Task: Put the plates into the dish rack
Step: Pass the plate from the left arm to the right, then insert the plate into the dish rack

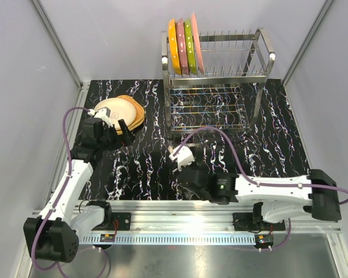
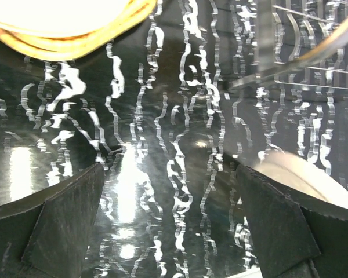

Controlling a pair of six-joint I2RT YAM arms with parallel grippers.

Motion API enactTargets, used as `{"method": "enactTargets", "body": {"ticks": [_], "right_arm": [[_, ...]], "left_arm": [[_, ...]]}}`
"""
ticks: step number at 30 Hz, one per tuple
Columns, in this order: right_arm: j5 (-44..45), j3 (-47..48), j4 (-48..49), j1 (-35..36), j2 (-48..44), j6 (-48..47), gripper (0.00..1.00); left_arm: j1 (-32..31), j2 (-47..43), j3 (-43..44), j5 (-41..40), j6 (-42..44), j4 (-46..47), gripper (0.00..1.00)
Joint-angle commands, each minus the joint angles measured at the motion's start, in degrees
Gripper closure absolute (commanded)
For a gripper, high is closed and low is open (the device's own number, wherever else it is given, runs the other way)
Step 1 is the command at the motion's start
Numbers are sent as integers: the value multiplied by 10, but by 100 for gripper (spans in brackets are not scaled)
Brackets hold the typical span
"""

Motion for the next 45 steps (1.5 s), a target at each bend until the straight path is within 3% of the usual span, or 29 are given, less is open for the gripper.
{"method": "enactTargets", "body": {"ticks": [1,6,12,17,23,31,33,36,40,45], "right_arm": [[27,7,-12,5,-83,24,96],[38,-8,-27,6,-184,12,100],[74,-3,-85,5,-256,27,100],[116,24,-78,6,-295,9,100],[173,102,-47,5,-255,-110,100],[178,221,109,5,-215,-304,100],[180,238,200,4,-201,-384,100],[167,286,259,0,-172,-460,100],[109,366,249,-46,-132,-484,100],[39,482,164,-157,-71,-427,100]], "left_arm": [[-13,-23,4,-64,36,3,1],[-17,-23,-4,-66,37,10,1],[-17,-14,-2,-56,37,9,1],[-18,-20,2,-66,44,3,1],[-27,-23,2,-71,50,-1,1],[-28,-17,4,-71,49,0,1],[-28,-18,5,-71,47,-1,1],[-28,-18,4,-71,47,0,1],[-28,-16,2,-63,44,2,1],[-28,-16,2,-59,44,1,1]]}}
